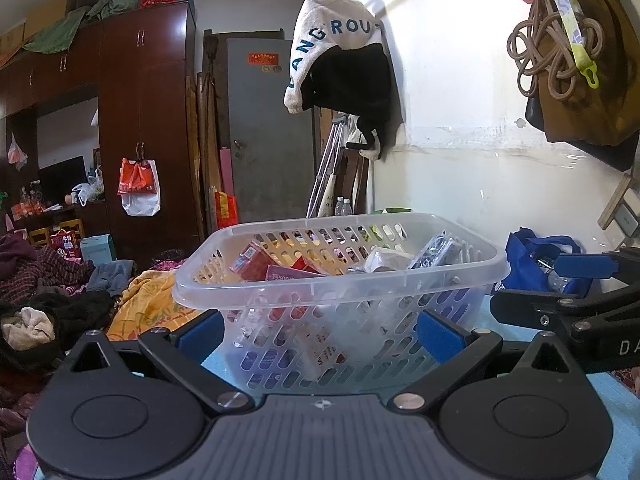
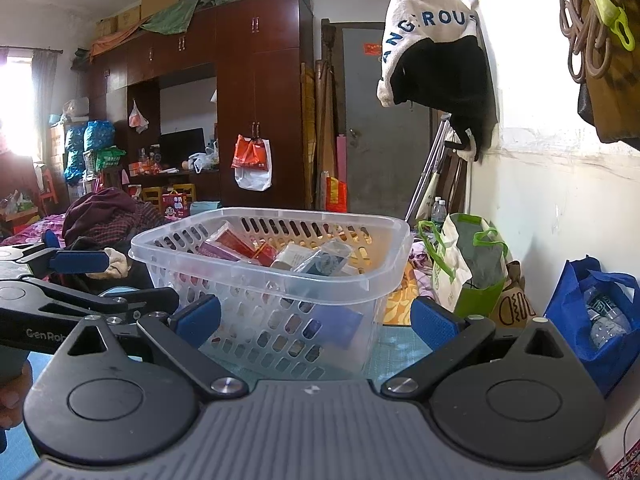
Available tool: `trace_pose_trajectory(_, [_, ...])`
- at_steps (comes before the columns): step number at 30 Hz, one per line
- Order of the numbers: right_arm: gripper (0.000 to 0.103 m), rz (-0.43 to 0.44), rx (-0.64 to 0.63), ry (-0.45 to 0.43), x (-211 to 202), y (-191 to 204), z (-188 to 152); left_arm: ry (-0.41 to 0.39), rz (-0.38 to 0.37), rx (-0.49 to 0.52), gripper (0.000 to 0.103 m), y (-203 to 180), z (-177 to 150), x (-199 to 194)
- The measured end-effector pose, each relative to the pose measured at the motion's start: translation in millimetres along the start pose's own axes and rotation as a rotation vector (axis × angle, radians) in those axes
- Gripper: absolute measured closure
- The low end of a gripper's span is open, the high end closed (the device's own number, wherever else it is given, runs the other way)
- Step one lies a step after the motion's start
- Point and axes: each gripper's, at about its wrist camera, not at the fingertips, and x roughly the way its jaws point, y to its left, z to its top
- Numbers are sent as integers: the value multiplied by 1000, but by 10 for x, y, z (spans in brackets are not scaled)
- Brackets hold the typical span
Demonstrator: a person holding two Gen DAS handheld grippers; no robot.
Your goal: Organize objects
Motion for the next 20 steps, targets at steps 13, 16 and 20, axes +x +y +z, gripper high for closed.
trace_pose_trajectory(13, [0, 2, -13, -1, -12, 18, 1, 5, -3, -3, 0, 5, -6, 5])
trace_pose_trajectory(16, [0, 3, -11, -1, -14, 23, 0, 6, -10, -5, 0, 8, -14, 10])
trace_pose_trajectory(20, [0, 3, -13, -3, -15, 22, 2, 2, -6, -13, 0, 4, -22, 7])
